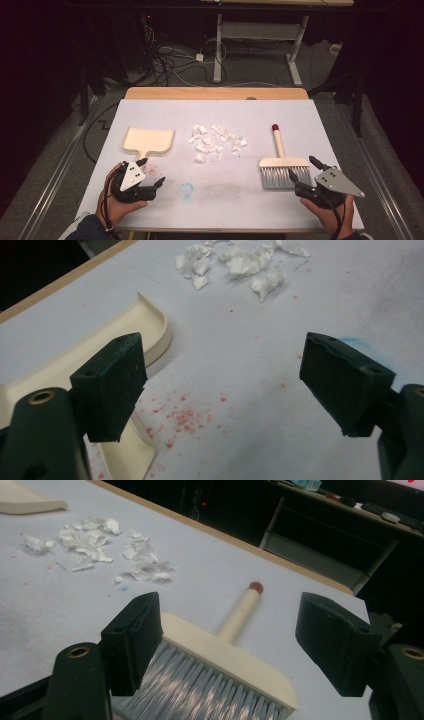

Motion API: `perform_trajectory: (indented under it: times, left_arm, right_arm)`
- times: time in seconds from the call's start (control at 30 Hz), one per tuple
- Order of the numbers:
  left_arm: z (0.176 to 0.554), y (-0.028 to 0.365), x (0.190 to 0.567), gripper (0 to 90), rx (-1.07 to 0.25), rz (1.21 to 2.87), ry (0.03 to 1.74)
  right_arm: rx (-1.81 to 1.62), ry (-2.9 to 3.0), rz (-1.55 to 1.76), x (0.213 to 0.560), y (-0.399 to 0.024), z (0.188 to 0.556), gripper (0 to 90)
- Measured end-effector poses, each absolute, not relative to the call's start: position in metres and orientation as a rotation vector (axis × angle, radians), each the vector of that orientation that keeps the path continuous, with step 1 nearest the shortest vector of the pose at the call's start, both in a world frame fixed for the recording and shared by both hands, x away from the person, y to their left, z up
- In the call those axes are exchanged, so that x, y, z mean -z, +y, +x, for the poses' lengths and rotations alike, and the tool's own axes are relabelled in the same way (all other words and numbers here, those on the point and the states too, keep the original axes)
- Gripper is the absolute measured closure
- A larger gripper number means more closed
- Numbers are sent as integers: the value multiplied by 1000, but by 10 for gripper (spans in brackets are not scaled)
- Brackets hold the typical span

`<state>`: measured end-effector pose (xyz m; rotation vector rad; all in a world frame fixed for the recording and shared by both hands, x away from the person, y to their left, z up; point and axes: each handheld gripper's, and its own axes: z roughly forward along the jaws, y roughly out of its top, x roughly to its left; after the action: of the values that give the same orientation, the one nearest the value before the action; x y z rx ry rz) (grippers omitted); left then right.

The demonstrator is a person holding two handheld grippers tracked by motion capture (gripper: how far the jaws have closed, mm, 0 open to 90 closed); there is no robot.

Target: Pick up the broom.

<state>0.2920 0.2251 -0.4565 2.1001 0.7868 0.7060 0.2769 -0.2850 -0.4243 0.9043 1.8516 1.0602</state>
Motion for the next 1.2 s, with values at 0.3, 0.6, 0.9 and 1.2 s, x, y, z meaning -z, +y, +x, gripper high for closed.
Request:
perform_trajectory:
  times: [0.3, 0.6, 0.9, 1.2]
  left_arm:
    - [290, 223, 457, 183, -706, 2112, 773]
    - [291, 221, 459, 183, -696, 2130, 773]
    - [295, 219, 462, 185, -675, 2144, 781]
    - [293, 217, 464, 186, -667, 2176, 778]
  right_arm:
    - [-1053, 1849, 903, 423, -284, 274, 276]
    - [-992, 1876, 979, 418, -281, 287, 288]
    - [-868, 1960, 1220, 405, -280, 337, 286]
    - [-700, 2045, 1482, 423, -267, 412, 313]
